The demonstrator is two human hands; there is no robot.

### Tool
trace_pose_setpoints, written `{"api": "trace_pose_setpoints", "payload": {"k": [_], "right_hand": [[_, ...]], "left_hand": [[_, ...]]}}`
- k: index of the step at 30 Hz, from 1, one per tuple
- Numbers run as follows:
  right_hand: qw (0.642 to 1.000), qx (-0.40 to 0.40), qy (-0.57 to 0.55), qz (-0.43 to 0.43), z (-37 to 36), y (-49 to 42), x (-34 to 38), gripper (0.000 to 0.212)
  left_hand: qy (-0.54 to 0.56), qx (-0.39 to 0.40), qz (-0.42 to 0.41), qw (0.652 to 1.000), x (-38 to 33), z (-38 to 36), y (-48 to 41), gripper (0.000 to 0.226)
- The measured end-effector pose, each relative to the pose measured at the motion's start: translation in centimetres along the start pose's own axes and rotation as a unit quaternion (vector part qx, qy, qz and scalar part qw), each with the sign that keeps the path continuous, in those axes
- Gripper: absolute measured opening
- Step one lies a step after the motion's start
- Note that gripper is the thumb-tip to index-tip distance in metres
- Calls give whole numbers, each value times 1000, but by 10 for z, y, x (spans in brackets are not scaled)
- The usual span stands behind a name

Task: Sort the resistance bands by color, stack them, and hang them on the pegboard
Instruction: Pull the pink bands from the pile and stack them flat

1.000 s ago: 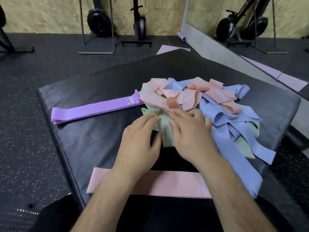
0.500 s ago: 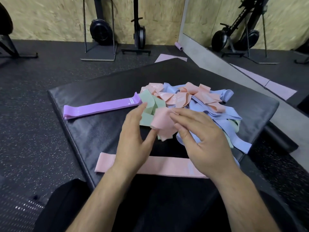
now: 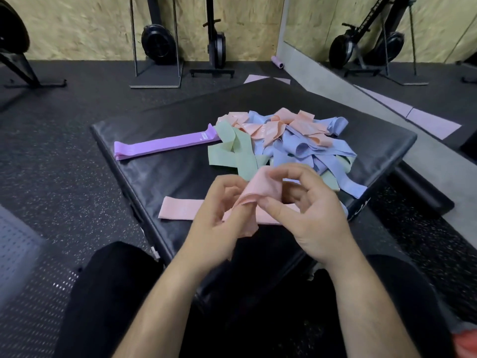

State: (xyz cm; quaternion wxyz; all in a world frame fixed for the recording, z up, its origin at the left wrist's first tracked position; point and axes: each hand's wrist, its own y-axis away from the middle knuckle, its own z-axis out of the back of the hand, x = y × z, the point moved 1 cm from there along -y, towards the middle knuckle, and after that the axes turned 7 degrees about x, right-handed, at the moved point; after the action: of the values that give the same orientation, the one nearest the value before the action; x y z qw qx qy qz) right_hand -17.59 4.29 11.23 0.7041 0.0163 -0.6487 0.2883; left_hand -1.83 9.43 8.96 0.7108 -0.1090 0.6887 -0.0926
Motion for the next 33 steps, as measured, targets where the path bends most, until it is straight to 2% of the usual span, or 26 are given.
{"api": "trace_pose_setpoints", "payload": {"k": [4, 7, 10, 14, 16, 18, 20, 22, 24, 27, 29, 31, 33], "right_hand": [[999, 32, -14, -14, 4, 10, -6, 35], [1000, 27, 0, -13, 4, 10, -7, 34], [998, 25, 59, -7, 4, 10, -9, 36], [987, 29, 152, -41, 3, 12, -20, 38], [976, 46, 204, -68, 3, 12, -27, 36], [960, 76, 252, -91, 5, 12, -32, 36], [940, 122, 290, -132, 7, 13, -34, 37], [913, 185, 319, -174, 9, 16, -34, 38], [893, 209, 357, -177, 7, 16, -31, 42], [903, 184, 375, -102, -7, 12, -28, 56], [913, 209, 343, -77, -18, 11, -31, 64], [926, 226, 284, -102, -25, 12, -37, 58], [938, 210, 245, -128, -27, 13, -40, 43]], "left_hand": [[50, 45, 30, 997, 10, 13, 15, 34], [-55, 22, 38, 998, 20, 24, 19, 50], [-113, 9, 47, 992, 24, 34, 19, 51], [-278, 7, 40, 960, 33, 42, 19, 50], [-341, 23, 38, 939, 37, 45, 19, 66], [-351, 58, 59, 933, 39, 48, 20, 82], [-334, 68, 75, 937, 41, 48, 23, 77], [-293, 53, 83, 951, 44, 46, 25, 51], [-234, 44, 84, 968, 47, 44, 24, 40], [-147, 63, 91, 983, 50, 39, 21, 42], [-87, 64, 102, 989, 52, 35, 19, 41], [-22, 37, 99, 994, 50, 35, 17, 36], [10, -4, 78, 997, 48, 38, 15, 35]]}}
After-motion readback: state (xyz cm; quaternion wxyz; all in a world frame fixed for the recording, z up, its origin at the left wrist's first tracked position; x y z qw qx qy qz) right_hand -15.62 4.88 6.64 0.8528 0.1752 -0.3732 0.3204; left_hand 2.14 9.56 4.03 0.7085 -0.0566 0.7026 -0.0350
